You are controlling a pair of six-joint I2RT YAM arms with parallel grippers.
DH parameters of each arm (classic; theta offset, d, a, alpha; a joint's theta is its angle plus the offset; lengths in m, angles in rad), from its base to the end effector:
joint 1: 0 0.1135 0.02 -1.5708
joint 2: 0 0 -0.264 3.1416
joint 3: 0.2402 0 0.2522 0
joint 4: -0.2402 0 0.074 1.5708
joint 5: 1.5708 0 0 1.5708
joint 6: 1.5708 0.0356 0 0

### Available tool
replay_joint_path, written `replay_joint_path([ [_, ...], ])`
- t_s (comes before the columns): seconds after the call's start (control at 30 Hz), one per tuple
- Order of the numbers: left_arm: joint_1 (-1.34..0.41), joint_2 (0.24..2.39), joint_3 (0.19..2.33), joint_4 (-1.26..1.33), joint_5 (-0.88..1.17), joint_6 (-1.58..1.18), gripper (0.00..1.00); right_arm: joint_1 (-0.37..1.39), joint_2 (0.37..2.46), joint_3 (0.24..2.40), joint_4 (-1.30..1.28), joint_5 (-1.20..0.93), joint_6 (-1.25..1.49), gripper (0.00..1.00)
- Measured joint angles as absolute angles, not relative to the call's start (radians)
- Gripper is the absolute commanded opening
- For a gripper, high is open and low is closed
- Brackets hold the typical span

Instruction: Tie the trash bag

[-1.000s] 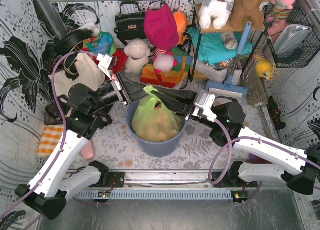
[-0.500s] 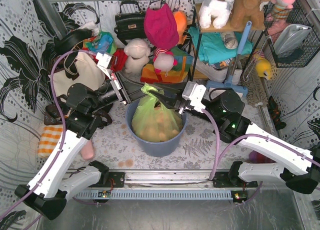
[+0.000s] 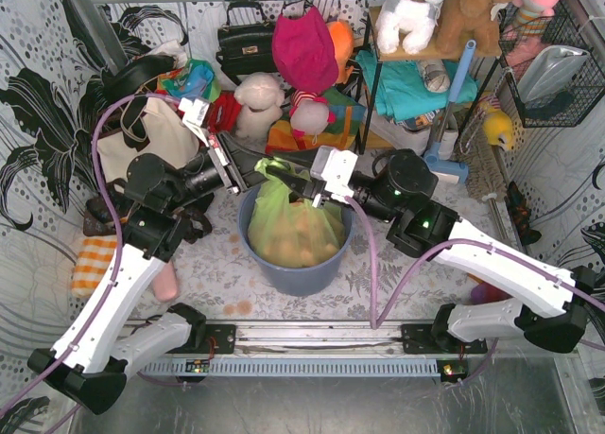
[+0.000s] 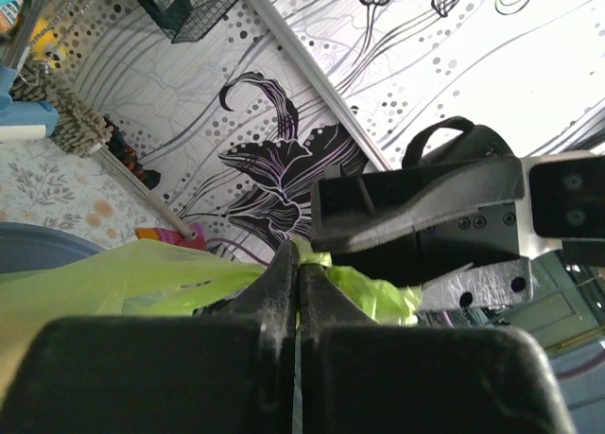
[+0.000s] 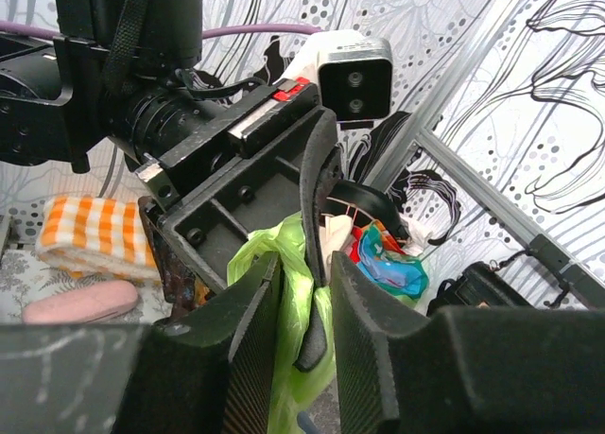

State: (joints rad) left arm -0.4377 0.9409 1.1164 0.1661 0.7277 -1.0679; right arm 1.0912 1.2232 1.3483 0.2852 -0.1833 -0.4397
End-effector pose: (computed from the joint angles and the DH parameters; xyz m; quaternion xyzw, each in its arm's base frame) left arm 0.1620 -0.1020 0.4624 0.1094 0.6025 -0.6718 0.4169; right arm 0.1168 0.2386 0.4953 -0.4334 0.3406 0.3141 0.7730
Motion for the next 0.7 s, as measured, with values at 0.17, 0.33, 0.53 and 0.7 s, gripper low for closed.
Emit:
replay_joint_path([
  [0.17,-0.435,0.945,1.118,0.162,0.713,-1.064,0.00,1.095,1.251,1.377,0.270,-0.198,-0.453,0.27],
  [0.33,-0.430,0.946,1.119,0.160,0.701,-1.063,0.00,1.095,1.262,1.381,0.287,-0.207,-0.458,0.07],
  [0.53,-0.431,0.947,1.120,0.155,0.707,-1.058,0.00,1.095,1.293,1.388,0.355,-0.209,-0.454,0.00],
  [0.7,-0.437,0.946,1.135,0.108,0.703,-1.020,0.00,1.095,1.275,1.341,0.411,-0.213,-0.421,0.00],
])
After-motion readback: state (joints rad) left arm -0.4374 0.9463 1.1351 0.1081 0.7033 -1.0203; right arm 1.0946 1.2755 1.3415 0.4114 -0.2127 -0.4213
